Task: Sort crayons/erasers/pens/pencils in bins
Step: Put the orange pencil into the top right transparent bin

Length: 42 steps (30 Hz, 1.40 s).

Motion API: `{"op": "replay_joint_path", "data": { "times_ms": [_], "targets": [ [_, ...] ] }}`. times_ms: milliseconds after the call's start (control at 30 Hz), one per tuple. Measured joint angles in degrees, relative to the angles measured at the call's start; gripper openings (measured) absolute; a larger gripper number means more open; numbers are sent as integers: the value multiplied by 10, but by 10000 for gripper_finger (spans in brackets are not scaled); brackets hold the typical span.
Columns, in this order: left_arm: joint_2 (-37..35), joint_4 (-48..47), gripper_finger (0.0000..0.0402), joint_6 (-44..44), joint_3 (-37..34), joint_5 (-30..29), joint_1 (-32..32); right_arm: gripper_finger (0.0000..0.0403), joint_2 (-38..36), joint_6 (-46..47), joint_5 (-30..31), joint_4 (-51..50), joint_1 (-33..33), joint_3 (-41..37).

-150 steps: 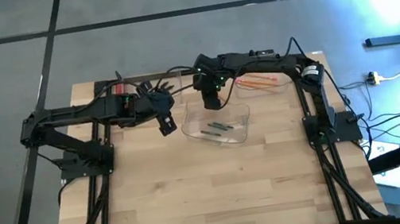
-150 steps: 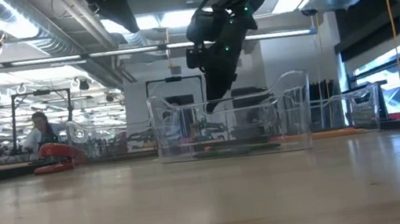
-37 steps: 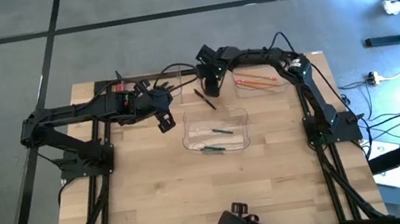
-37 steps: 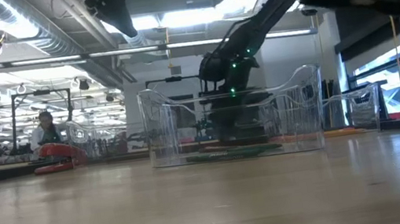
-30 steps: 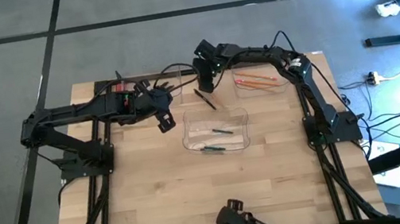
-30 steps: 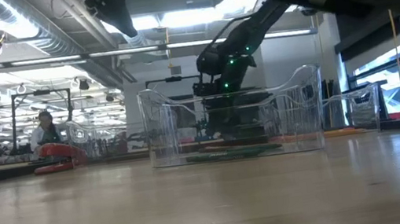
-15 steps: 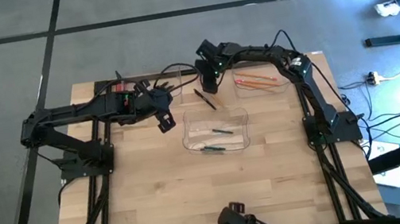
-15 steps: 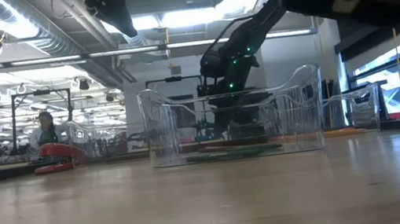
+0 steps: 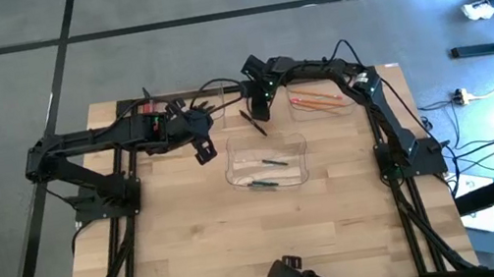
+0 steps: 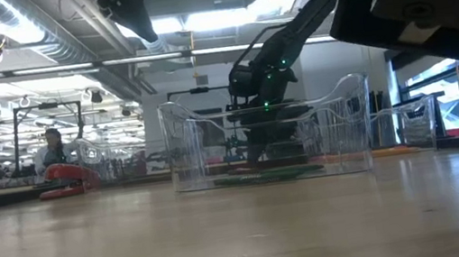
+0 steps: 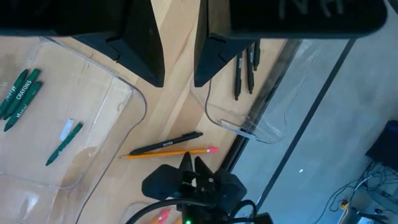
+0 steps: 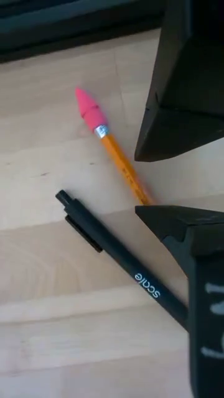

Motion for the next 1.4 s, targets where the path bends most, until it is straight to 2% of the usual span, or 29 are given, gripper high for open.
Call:
{"op": "replay_joint_path", "data": {
  "times_ms": [267, 733, 800, 900, 1000, 1100, 1400],
  "targets": [
    [0, 0, 80, -1, 0, 1, 0, 127, 0, 4, -1, -2, 1, 0],
    [0, 0, 80, -2, 0, 2, 0, 127, -1, 75, 20, -34, 0, 4],
    [0, 0, 80, -2, 0, 2, 0, 127, -1, 76, 41, -54, 0, 10],
    [0, 0, 80, -2, 0, 2, 0, 127, -1, 75, 118, -79, 1, 11],
    [0, 0, 80, -2, 0, 2, 0, 127, -1, 75, 144, -95, 0, 11],
    [0, 0, 80, -1, 0, 2, 0, 127, -1, 82, 146, -100, 0, 15],
    [0, 0, 80, -2, 0, 2, 0, 127, -1, 197, 129, -105, -6, 98]
  ]
}}
